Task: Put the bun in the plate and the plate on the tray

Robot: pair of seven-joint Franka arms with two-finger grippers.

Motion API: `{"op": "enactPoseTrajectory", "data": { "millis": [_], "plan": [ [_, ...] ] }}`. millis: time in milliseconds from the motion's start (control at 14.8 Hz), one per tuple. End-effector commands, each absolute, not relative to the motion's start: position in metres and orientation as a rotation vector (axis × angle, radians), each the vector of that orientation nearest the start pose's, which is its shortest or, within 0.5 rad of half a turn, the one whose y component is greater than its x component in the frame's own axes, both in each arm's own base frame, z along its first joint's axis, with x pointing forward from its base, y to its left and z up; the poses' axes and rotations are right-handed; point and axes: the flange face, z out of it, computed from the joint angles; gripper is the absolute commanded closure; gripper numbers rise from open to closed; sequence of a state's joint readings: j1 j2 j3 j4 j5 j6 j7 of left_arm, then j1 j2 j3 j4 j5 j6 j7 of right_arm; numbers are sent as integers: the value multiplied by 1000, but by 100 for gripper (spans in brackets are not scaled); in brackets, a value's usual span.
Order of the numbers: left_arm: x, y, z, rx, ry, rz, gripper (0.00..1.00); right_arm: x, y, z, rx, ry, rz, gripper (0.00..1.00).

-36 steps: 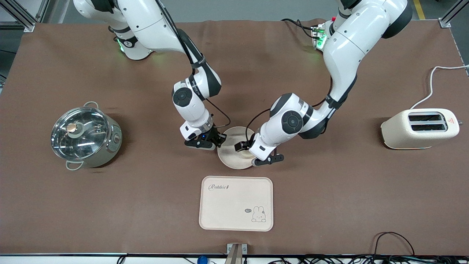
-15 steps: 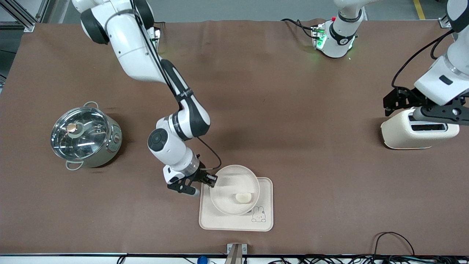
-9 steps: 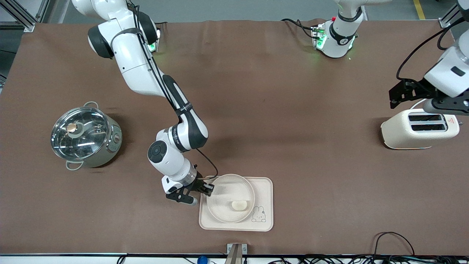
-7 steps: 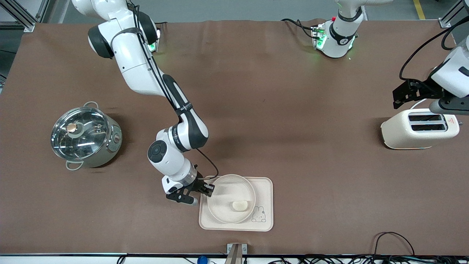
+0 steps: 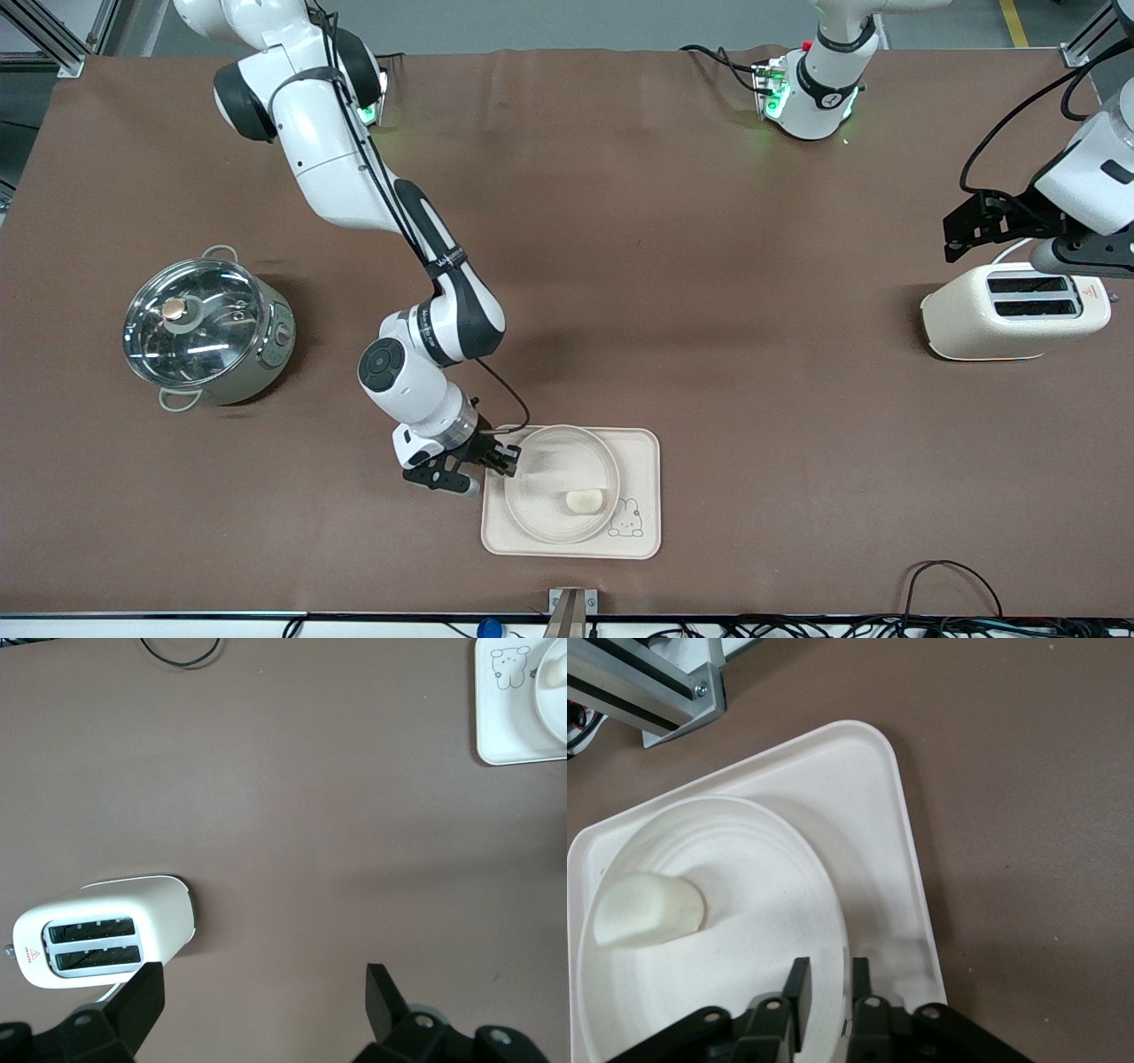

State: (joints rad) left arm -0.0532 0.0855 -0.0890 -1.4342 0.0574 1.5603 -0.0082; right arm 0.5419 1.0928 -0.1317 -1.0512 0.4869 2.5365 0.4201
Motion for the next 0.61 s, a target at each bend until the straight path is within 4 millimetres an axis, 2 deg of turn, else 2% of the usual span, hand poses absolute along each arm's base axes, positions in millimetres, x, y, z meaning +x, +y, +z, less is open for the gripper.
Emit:
{"op": "enactPoseTrajectory", "data": {
  "millis": [0,135,203,271,338,474,541],
  "plan": [
    [575,-69,643,-3102,188,-83,0,729,354,204,-2699,347,-376,49],
    [575,-59,645,-3102,159,-87,0,729,354,211,-2695,345,-383,29],
    [577,-47,645,-3103,126,-87,0,730,357,225,-2682,340,-398,18],
    [577,-43,644,-3104,116,-86,0,730,356,236,-2677,341,-397,2],
    [578,-42,644,-3102,114,-86,0,729,346,237,-2687,359,-375,0],
    [580,-38,645,-3098,95,-113,0,717,331,267,-2691,375,-361,0],
    [581,-28,646,-3100,70,-121,0,712,324,282,-2700,351,-352,0]
  ]
}}
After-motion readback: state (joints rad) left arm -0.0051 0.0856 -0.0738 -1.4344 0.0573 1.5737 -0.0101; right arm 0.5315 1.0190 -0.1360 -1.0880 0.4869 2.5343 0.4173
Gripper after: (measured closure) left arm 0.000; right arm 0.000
